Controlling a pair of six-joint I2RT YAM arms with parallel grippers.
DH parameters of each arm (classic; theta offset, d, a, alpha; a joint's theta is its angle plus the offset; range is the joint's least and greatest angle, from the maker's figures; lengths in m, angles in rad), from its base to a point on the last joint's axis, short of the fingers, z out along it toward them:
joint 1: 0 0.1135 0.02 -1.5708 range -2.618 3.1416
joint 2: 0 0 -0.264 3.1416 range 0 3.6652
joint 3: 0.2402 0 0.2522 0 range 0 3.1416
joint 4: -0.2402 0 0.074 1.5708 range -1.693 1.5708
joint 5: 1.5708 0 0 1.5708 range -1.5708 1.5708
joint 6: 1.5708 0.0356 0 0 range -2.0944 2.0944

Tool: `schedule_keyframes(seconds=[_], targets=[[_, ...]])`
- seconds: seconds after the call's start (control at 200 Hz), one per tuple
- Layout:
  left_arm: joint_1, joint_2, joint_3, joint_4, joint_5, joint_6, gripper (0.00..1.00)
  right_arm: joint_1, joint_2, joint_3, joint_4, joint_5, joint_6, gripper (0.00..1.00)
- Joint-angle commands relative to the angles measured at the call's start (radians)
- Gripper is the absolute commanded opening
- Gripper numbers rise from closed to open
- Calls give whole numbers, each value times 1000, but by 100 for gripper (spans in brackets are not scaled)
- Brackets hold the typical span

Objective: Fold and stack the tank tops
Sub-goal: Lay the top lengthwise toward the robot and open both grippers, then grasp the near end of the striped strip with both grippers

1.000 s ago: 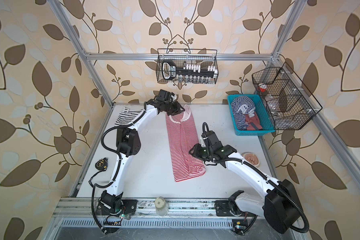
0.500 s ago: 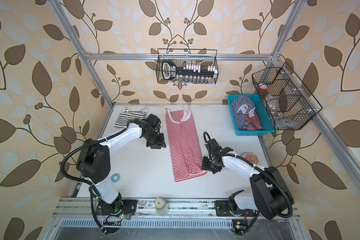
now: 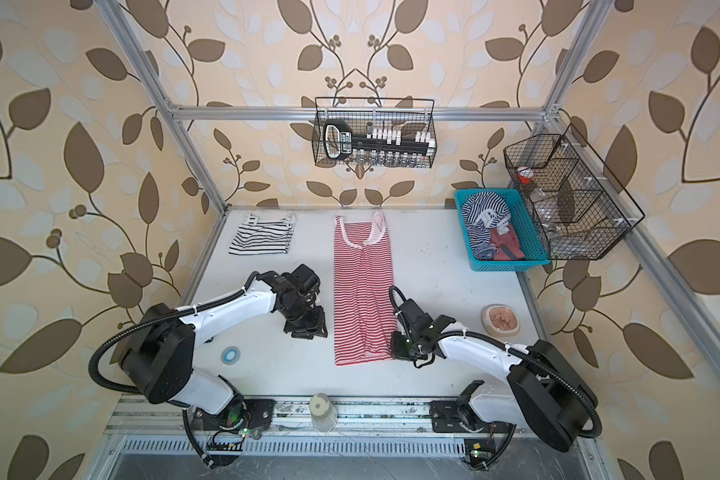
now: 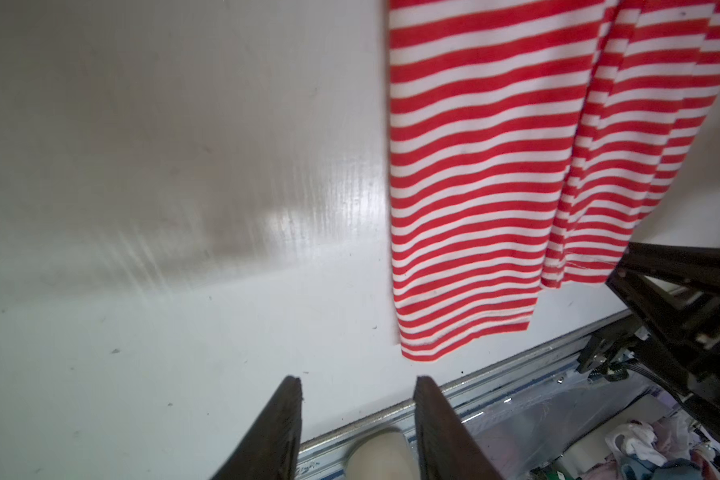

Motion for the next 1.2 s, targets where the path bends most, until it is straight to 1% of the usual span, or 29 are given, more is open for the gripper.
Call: schedule_keyframes(seconds=[0.0,0.09,0.185,0.46,0.785,0.87,0.945,1.005,1.135,1.195], targets=[[-13,-38,-47,48,41,-44,47,43,4,-36,11,7,81,19],[-18,-47,-86,88,58,-71,48,55,-4,-31,5,18,90,34],[-21,-55,-124,141,82,-109,49,54,-23,-23,-31,44,86,40],[-50,-39,-168,264,138,-184,52,20,-73,-24,-56,71,80,44],[-97,41,-213,309,126,-227,52,-3,-39,-34,25,35,80,43],[-106,59,-231,332,128,-242,52,-3,-26,-46,55,21,86,41],[-113,73,-238,353,132,-255,48,-3,-19,-60,80,6,91,35],[-118,85,-239,358,133,-258,42,-3,-18,-69,96,-5,98,27],[-130,98,-244,355,128,-264,23,0,-36,-84,108,-17,108,9],[-133,93,-250,352,123,-266,18,-1,-47,-84,106,-15,108,3]])
